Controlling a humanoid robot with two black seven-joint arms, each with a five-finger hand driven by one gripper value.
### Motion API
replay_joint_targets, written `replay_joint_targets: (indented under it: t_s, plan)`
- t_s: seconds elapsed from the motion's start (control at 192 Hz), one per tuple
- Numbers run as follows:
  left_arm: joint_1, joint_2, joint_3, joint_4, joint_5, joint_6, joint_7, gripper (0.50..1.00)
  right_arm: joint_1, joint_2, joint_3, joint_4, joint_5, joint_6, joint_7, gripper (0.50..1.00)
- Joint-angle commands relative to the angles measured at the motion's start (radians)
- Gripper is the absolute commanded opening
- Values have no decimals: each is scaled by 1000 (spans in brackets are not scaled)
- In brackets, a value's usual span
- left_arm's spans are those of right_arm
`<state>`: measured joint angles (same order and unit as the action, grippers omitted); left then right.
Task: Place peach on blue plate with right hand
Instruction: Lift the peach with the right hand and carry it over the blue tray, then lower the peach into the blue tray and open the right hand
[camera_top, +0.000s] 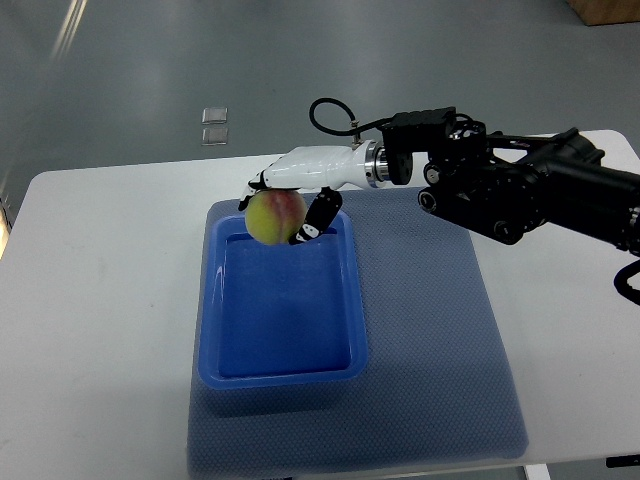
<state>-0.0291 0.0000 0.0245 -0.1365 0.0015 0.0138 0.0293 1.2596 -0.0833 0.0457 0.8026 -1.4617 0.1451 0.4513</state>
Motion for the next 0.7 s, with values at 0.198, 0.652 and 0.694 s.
replay_joint_targets:
  t_s: [0.198,0.652,0.694]
  plan:
    - [0,0,0,0,0,0,0,1000,-97,68,-10,-31,-17,-15,-45,729]
    - [0,0,0,0,0,0,0,1000,-149,71,-30,-65,-17,-27,-54,807]
    - [0,0,0,0,0,0,0,1000,-149,71,-30,-65,-17,-27,-54,817]
